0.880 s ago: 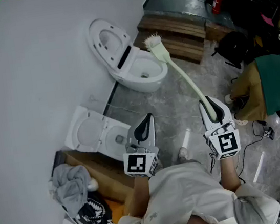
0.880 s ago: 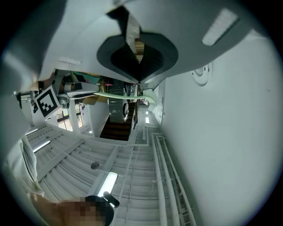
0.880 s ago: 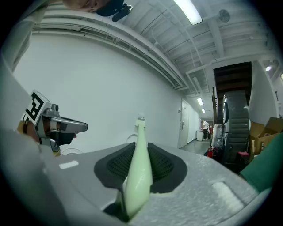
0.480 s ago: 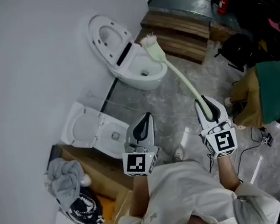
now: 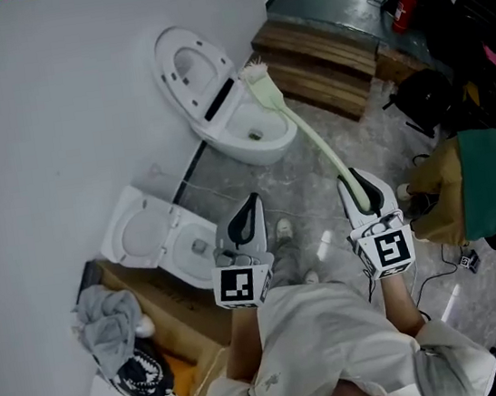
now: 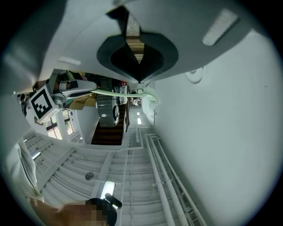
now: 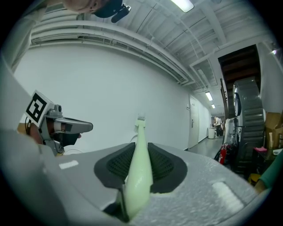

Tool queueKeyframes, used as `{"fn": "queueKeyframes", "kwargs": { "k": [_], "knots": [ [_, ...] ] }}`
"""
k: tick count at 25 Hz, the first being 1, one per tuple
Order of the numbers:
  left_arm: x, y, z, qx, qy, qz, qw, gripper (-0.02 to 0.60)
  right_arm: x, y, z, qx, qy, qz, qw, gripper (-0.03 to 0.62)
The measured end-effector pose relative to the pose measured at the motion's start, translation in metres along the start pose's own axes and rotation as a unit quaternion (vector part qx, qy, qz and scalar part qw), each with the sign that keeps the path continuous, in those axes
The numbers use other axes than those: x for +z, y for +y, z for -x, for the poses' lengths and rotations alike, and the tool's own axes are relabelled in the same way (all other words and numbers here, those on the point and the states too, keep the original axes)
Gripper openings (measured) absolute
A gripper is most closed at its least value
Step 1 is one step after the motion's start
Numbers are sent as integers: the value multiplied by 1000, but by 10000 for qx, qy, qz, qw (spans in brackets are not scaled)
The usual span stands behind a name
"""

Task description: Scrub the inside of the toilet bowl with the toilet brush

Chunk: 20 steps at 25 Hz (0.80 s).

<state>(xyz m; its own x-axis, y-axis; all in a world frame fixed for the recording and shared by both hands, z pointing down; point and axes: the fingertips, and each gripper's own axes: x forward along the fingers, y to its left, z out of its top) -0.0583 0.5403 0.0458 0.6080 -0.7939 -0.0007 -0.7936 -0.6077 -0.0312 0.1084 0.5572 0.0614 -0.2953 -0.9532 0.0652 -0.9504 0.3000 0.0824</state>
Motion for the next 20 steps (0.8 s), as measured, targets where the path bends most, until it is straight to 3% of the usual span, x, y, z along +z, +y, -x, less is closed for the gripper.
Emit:
{"fn": "queueKeyframes", "kwargs": {
  "k": [11,16,20],
  "knots": [
    [-12,63,-91,-7,220,-47,9997,17,3,-36,-105,139,87,46,9999,89],
    [-4,93,-135,-103,-4,-27,9999,17,-2,-46,-154,121,244,55,9996,89],
    [-18,118,-161,-174,82,-50,9998,17,-6,-47,-189,114,303,36,9995,89]
  ]
}}
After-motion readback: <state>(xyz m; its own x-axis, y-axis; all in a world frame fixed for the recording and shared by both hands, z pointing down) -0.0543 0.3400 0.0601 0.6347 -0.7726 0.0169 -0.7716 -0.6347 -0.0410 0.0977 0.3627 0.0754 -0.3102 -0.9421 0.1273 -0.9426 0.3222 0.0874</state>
